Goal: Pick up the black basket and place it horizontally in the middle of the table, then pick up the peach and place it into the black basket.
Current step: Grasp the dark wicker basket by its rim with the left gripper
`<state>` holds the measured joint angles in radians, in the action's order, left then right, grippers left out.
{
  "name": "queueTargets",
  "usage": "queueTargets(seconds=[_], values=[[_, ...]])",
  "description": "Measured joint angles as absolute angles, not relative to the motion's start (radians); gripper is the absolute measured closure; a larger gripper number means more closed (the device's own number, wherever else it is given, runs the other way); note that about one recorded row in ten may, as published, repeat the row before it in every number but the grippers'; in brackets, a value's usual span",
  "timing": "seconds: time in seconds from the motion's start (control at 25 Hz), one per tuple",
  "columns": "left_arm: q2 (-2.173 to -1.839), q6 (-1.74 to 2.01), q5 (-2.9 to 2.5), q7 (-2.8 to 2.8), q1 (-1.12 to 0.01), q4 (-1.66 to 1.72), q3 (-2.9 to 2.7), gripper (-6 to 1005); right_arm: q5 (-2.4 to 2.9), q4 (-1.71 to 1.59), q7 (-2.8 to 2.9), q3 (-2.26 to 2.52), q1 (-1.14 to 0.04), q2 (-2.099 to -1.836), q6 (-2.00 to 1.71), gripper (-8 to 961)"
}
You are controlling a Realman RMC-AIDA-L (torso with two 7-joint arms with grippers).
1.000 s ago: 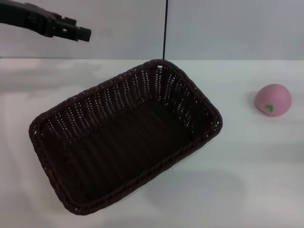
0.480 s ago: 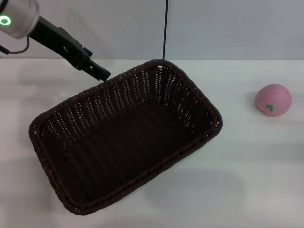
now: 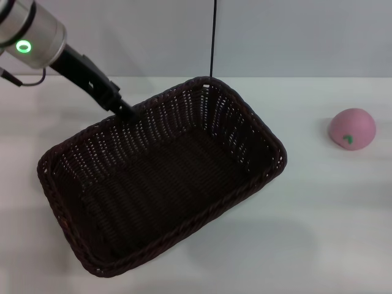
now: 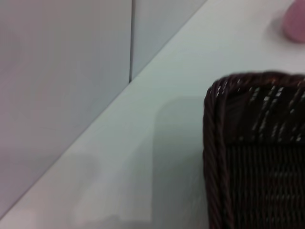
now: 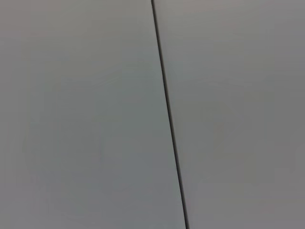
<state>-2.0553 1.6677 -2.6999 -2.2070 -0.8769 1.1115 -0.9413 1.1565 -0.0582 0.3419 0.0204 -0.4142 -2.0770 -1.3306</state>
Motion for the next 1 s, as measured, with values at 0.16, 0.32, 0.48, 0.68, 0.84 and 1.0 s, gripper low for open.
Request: queueTargets(seconds=[0.16, 0.32, 0.48, 0.68, 0.84, 1.0], values=[[-2.056, 1.621, -2.712, -2.226, -0.855, 1.090, -1.019, 172, 1.156, -0.058, 0.342, 0.014, -0.420, -2.077, -1.300, 483], [-2.057, 1.595, -2.720, -2.233, -0.850, 1.062, -1.054, 181, 1.157, -0.058, 0.342, 0.013, -0.423, -2.076, -1.291, 483], [-2.059, 1.586, -2.735, -2.233, -0.850, 1.044, -1.086, 190, 1.156, -0.058, 0.342, 0.012, -0.423, -2.075, -1.290, 483], [-2.061, 1.581, -2.748, -2.233, -0.850, 1.041, -1.126, 202, 1.157, -0.058, 0.342, 0.002, -0.423, -2.075, -1.288, 483], [-2.061, 1.572, -2.749, -2.231, -0.850, 1.041, -1.128, 263, 1.156, -0.058, 0.342, -0.002, -0.420, -2.076, -1.288, 483], [-2.061, 1.573, -2.749, -2.217, -0.849, 1.042, -1.134, 459, 1.157, -0.058, 0.342, -0.003, -0.419, -2.077, -1.288, 484]])
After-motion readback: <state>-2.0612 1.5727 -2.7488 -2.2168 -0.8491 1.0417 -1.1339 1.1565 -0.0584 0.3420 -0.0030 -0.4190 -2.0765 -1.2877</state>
